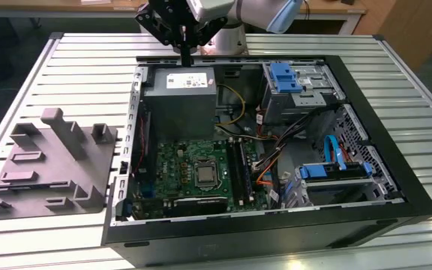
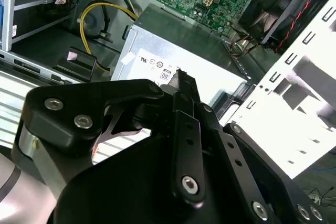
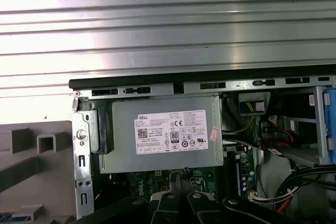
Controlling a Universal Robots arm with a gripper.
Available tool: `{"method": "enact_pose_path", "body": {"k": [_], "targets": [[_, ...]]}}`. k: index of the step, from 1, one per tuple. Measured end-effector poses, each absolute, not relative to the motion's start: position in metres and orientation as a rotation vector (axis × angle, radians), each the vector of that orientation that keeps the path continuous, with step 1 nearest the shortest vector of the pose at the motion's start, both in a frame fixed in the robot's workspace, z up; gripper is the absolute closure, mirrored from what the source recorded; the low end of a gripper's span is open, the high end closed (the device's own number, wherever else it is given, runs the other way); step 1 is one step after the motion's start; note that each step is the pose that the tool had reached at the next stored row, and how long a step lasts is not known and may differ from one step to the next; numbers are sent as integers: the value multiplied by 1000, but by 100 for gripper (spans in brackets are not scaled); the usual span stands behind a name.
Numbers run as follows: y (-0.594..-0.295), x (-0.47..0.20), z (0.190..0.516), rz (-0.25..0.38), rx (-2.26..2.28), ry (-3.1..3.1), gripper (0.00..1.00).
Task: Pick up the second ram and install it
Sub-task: 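Reach for the second ram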
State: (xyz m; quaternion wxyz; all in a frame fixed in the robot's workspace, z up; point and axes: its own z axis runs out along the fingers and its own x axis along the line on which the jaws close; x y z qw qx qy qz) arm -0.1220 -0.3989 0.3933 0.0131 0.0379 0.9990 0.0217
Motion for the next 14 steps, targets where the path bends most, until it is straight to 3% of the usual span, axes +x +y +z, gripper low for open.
{"method": "enact_pose_path", "body": {"k": [14], "targets": [[-399,-138,393,68,118,3112,90]]}}
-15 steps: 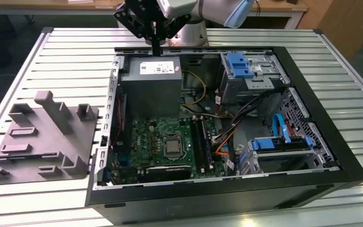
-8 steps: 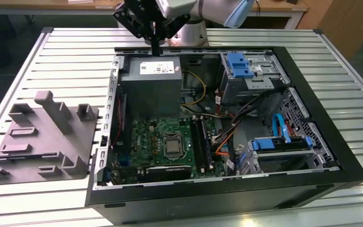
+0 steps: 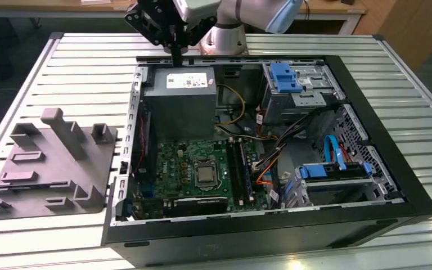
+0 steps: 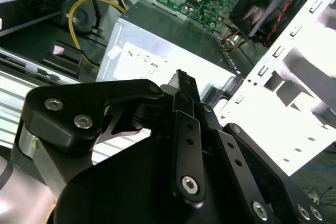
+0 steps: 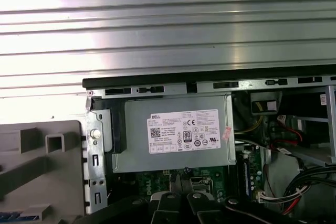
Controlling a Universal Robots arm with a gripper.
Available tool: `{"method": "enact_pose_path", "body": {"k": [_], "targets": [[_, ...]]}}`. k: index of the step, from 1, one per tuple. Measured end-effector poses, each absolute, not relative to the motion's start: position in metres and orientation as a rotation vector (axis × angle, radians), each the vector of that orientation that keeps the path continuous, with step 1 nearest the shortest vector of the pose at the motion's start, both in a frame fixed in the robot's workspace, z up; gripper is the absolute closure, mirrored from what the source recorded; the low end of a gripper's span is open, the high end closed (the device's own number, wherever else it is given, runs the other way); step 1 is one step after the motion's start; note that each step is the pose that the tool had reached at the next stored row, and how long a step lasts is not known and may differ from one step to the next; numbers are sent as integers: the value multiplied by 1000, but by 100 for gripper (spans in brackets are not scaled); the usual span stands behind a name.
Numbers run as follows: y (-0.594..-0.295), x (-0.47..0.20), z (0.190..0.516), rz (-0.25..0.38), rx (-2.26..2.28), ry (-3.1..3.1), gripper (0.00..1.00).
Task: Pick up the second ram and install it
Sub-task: 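Reach for the second ram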
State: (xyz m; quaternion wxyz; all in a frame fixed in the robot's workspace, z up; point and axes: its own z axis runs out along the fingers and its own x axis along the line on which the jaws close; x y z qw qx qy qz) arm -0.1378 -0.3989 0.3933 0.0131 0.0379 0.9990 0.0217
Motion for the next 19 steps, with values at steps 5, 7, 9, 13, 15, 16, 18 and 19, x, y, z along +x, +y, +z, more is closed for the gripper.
{"method": "enact_pose_path", "body": {"k": [5,7,9,13,15,16,18,19], "targets": [[-399,-148,393,68,118,3112,90],[-399,-151,393,68,118,3112,90],[-399,-155,393,68,118,3112,90],[-399,-161,393,68,118,3112,90],[-399,-166,393,68,118,3112,90],[-399,-168,393,68,118,3112,90],[-399,-172,393,68,118,3112,90],[-399,-175,393,68,118,3112,90]]}}
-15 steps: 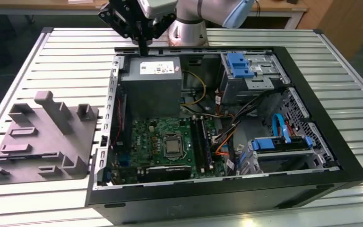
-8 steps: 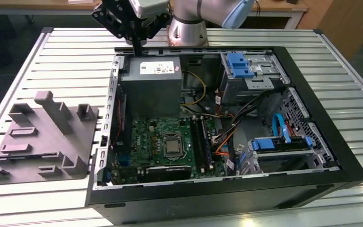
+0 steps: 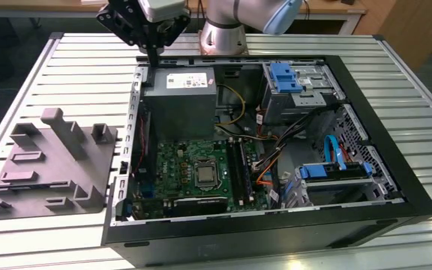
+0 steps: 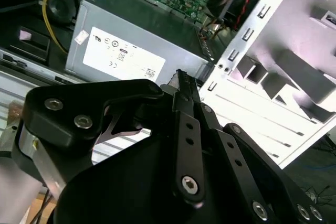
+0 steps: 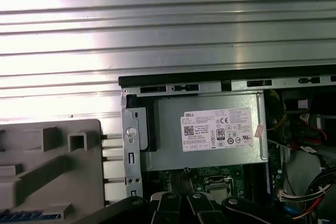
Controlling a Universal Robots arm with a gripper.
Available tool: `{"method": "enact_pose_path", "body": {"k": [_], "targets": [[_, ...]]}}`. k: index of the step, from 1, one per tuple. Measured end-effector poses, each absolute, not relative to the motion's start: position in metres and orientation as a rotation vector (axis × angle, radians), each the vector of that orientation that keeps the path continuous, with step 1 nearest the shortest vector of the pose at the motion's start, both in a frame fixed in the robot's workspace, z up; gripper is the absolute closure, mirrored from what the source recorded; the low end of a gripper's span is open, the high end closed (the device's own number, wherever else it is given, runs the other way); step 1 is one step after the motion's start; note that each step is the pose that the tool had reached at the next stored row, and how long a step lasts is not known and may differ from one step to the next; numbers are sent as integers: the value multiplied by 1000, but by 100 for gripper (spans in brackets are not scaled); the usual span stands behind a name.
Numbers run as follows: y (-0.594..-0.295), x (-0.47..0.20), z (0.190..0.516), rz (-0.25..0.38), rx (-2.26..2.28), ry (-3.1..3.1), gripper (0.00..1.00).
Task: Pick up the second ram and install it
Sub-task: 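Reach for the second ram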
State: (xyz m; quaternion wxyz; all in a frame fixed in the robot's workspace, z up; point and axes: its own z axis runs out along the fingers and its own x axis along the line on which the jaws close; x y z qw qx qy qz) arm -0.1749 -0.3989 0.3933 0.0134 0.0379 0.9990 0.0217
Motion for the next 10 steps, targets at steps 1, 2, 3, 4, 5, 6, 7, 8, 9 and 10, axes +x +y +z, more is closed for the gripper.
{"method": "enact_pose_path", "body": {"k": [1,2,3,4,5,6,7,8,9,10], "targets": [[-399,-178,393,68,118,3112,90],[-399,-180,393,68,118,3112,90],[-399,-183,393,68,118,3111,90],[-399,-185,393,68,118,3111,90],[-399,-188,393,68,118,3111,90],[-399,-191,393,68,118,3111,90],[-399,-193,393,68,118,3111,90],[-399,-196,393,68,118,3111,90],[-399,-199,393,68,118,3111,90],[-399,-202,393,68,118,3110,90]]}}
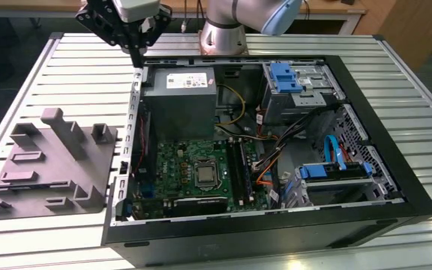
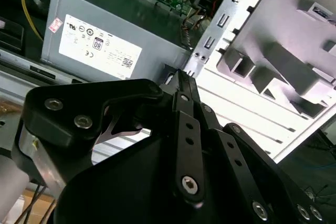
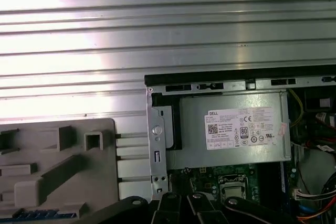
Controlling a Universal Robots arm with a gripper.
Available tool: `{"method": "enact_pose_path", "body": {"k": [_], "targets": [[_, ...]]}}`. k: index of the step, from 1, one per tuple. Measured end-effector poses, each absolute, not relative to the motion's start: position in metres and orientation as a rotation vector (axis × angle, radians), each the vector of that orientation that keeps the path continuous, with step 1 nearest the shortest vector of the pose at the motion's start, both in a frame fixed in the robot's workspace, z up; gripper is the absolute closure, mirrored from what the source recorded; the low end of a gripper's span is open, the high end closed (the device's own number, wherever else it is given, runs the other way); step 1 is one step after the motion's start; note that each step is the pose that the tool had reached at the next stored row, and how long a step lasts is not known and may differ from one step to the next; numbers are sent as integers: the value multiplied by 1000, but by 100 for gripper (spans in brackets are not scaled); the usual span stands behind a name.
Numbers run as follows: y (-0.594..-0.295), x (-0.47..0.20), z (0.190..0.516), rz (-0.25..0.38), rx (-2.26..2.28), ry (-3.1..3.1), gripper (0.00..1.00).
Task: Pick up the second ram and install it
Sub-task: 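Reach for the second ram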
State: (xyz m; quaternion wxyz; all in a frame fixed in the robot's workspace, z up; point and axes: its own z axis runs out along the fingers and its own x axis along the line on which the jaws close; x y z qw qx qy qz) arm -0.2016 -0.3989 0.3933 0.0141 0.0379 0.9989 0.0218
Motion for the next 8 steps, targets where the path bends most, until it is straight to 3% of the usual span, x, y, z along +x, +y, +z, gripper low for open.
{"method": "enact_pose_path", "body": {"k": [8], "targets": [[-399,-227,393,68,118,3110,90]]}}
